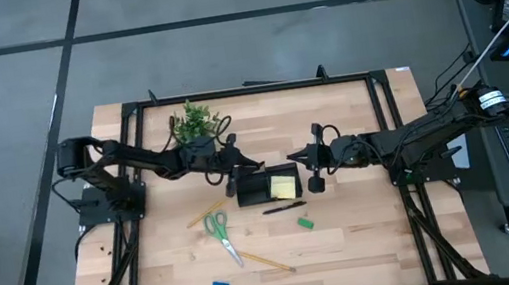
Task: Pick and place office supplies into organizer
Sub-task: Put the top black pen into the black desk organizer
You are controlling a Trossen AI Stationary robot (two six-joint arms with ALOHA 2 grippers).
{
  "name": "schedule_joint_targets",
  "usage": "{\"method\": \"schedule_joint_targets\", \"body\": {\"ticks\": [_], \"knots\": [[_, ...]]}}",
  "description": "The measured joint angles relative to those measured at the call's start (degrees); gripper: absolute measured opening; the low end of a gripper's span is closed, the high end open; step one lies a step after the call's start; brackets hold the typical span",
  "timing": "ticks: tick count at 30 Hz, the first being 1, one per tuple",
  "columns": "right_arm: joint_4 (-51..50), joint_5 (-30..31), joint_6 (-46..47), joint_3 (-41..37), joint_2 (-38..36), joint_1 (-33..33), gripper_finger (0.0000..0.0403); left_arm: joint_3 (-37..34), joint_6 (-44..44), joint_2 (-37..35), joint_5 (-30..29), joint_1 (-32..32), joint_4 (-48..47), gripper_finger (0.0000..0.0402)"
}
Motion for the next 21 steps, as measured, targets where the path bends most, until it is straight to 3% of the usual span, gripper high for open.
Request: {"method": "schedule_joint_targets", "body": {"ticks": [11,21], "knots": [[-0.15,-0.01,0.01,0.0,0.0,0.0,0.0007,-0.02,-4.84,1.17,0.13,0.02,-0.07,0.004],[-0.14,-0.01,0.02,0.0,0.0,0.0,0.0007,-0.02,-4.91,1.17,0.13,-0.13,-0.07,0.0073]]}}
